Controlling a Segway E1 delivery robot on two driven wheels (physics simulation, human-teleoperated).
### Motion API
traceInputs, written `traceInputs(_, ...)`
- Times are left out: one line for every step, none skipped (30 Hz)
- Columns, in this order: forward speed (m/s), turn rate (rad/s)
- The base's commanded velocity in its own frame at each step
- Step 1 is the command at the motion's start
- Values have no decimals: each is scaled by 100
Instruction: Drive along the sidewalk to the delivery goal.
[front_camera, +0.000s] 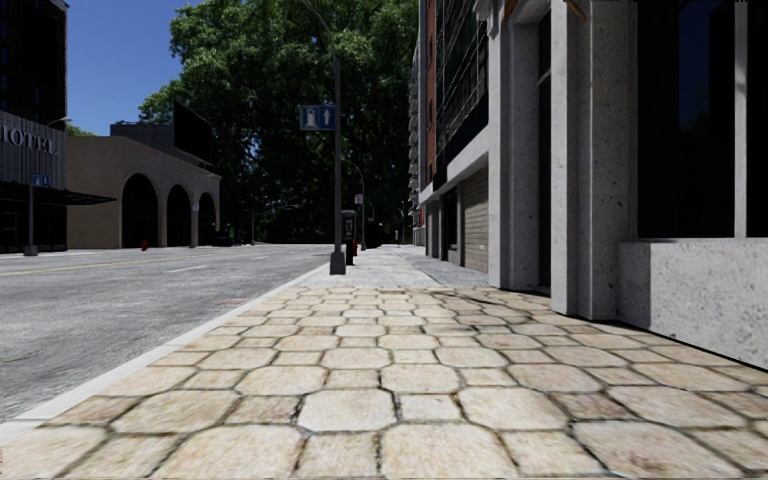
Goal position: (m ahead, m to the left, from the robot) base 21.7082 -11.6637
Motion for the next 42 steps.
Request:
traceInputs(200,0)
traceInputs(200,0)
traceInputs(200,0)
traceInputs(200,0)
traceInputs(200,0)
traceInputs(200,0)
traceInputs(200,0)
traceInputs(200,0)
traceInputs(200,0)
traceInputs(200,0)
traceInputs(200,0)
traceInputs(200,0)
traceInputs(200,0)
traceInputs(200,0)
traceInputs(200,0)
traceInputs(200,0)
traceInputs(200,0)
traceInputs(200,0)
traceInputs(200,0)
traceInputs(200,0)
traceInputs(200,0)
traceInputs(200,0)
traceInputs(200,0)
traceInputs(200,0)
traceInputs(200,0)
traceInputs(200,0)
traceInputs(200,0)
traceInputs(200,0)
traceInputs(200,0)
traceInputs(200,0)
traceInputs(200,0)
traceInputs(200,0)
traceInputs(200,0)
traceInputs(200,0)
traceInputs(200,0)
traceInputs(200,0)
traceInputs(200,0)
traceInputs(200,-3)
traceInputs(200,-4)
traceInputs(200,-8)
traceInputs(200,-12)
traceInputs(200,-14)
